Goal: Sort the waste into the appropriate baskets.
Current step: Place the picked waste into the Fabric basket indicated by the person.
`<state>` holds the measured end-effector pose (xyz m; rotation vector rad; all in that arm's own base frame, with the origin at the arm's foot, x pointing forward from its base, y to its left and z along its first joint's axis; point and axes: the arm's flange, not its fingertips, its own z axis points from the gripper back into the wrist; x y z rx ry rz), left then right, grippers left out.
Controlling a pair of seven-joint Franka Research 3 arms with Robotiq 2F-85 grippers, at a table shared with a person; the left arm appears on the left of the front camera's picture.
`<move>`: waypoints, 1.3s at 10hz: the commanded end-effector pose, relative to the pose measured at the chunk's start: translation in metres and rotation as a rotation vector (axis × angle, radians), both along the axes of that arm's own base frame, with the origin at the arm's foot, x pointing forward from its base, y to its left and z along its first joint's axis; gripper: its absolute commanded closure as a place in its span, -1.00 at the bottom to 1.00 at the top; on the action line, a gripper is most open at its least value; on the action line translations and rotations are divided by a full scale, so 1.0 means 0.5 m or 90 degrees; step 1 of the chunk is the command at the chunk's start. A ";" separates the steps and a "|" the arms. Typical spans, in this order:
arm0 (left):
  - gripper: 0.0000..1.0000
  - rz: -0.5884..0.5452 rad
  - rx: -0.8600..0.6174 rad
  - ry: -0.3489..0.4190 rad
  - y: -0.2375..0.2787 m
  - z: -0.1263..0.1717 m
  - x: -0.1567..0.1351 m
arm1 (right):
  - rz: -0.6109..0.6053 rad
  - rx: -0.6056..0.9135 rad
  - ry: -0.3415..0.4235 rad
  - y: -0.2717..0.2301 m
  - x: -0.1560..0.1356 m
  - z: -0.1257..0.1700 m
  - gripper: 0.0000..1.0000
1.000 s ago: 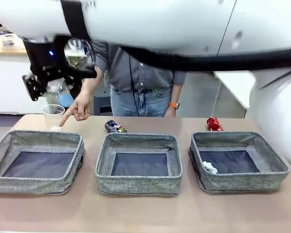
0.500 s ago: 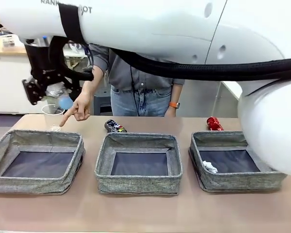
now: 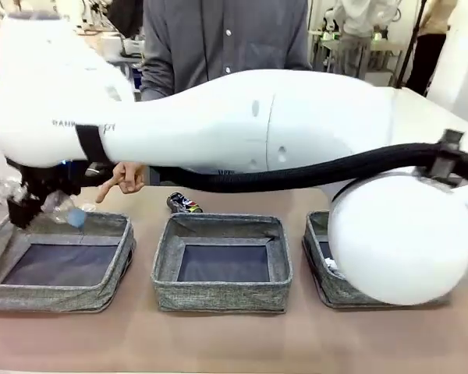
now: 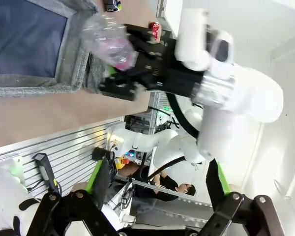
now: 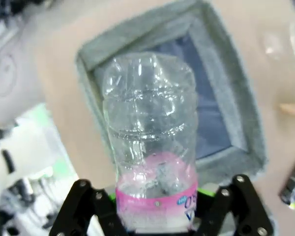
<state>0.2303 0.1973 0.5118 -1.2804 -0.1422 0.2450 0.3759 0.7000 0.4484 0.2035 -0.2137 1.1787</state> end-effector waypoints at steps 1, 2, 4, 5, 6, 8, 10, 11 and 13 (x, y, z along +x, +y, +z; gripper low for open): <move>-1.00 0.009 -0.003 -0.003 -0.007 0.004 0.001 | 0.019 -0.005 -0.003 0.033 0.046 0.036 1.00; -1.00 0.009 -0.003 -0.003 -0.007 0.004 0.001 | 0.003 -0.010 -0.005 0.031 0.051 0.031 1.00; -1.00 0.009 -0.003 -0.003 -0.007 0.004 0.001 | 0.005 -0.012 0.002 0.029 0.049 0.029 1.00; -1.00 0.009 -0.003 -0.003 -0.007 0.004 0.001 | 0.002 -0.010 0.006 0.028 0.051 0.029 1.00; -1.00 0.009 -0.003 -0.003 -0.007 0.004 0.001 | 0.000 -0.015 0.009 0.029 0.054 0.030 1.00; -1.00 0.009 -0.003 -0.003 -0.007 0.004 0.001 | 0.007 -0.011 0.020 0.030 0.054 0.028 -0.13; -1.00 0.009 -0.003 -0.003 -0.007 0.004 0.001 | 0.001 -0.017 0.017 0.024 0.055 0.030 -0.23; -1.00 0.009 -0.003 -0.003 -0.007 0.004 0.001 | -0.002 -0.010 0.018 0.022 0.057 0.031 -1.00; -1.00 0.009 -0.003 -0.003 -0.007 0.004 0.001 | -0.006 -0.003 0.016 0.023 0.057 0.029 -0.85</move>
